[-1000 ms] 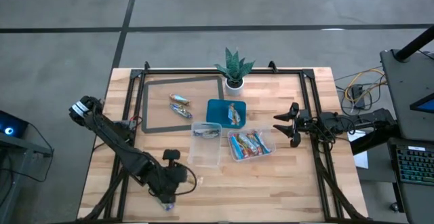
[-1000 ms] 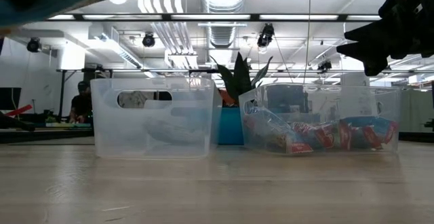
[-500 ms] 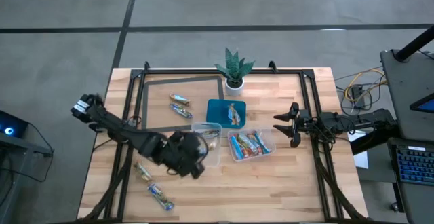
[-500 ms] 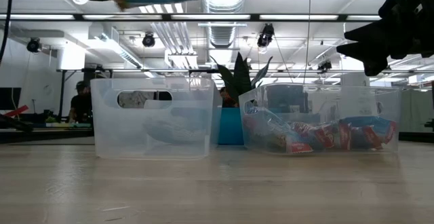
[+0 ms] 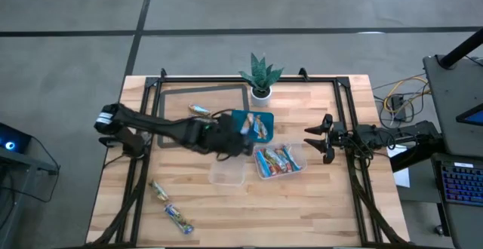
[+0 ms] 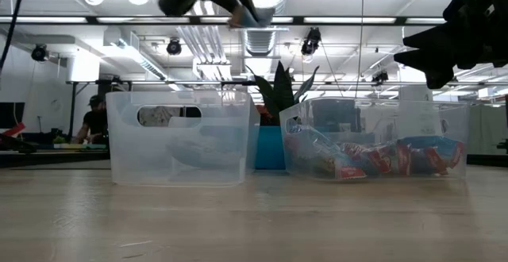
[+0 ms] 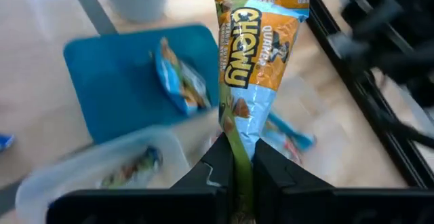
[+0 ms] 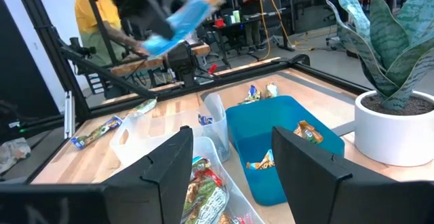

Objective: Pick and place Granola Bars by type
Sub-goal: Put the yellow granola bar into the blue bin

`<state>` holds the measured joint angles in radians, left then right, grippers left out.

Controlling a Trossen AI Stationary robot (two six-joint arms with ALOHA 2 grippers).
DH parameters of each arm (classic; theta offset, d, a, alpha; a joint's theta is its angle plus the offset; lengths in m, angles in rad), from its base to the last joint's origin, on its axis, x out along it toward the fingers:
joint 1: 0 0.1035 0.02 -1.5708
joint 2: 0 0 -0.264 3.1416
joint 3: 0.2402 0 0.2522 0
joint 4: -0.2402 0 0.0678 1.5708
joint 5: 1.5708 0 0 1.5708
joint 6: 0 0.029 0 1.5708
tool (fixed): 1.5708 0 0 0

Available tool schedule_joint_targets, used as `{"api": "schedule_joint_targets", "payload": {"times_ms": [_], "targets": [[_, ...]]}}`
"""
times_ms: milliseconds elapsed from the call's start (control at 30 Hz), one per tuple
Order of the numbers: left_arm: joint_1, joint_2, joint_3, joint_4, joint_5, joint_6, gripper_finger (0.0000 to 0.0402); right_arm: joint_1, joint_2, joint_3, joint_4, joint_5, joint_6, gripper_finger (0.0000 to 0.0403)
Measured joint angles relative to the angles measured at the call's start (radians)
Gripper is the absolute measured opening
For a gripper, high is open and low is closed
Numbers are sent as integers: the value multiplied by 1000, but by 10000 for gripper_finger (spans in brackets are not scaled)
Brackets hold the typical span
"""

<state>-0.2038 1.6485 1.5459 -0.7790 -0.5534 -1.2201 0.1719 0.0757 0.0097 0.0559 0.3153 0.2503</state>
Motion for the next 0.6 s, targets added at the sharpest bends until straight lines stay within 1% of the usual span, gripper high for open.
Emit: {"api": "schedule_joint_targets", "payload": {"times_ms": [133,233,433,600], "targets": [[68,82,76,-7,-17,1,7,0,0,0,0,0,0,189],[117,145,111,-19,-12,-59,7,0,0,0,0,0,0,189],[197,237,139,-16,91,-114,6,0,0,0,0,0,0,189],[243,296,138,-34,132,-148,6,0,0,0,0,0,0,189]]}}
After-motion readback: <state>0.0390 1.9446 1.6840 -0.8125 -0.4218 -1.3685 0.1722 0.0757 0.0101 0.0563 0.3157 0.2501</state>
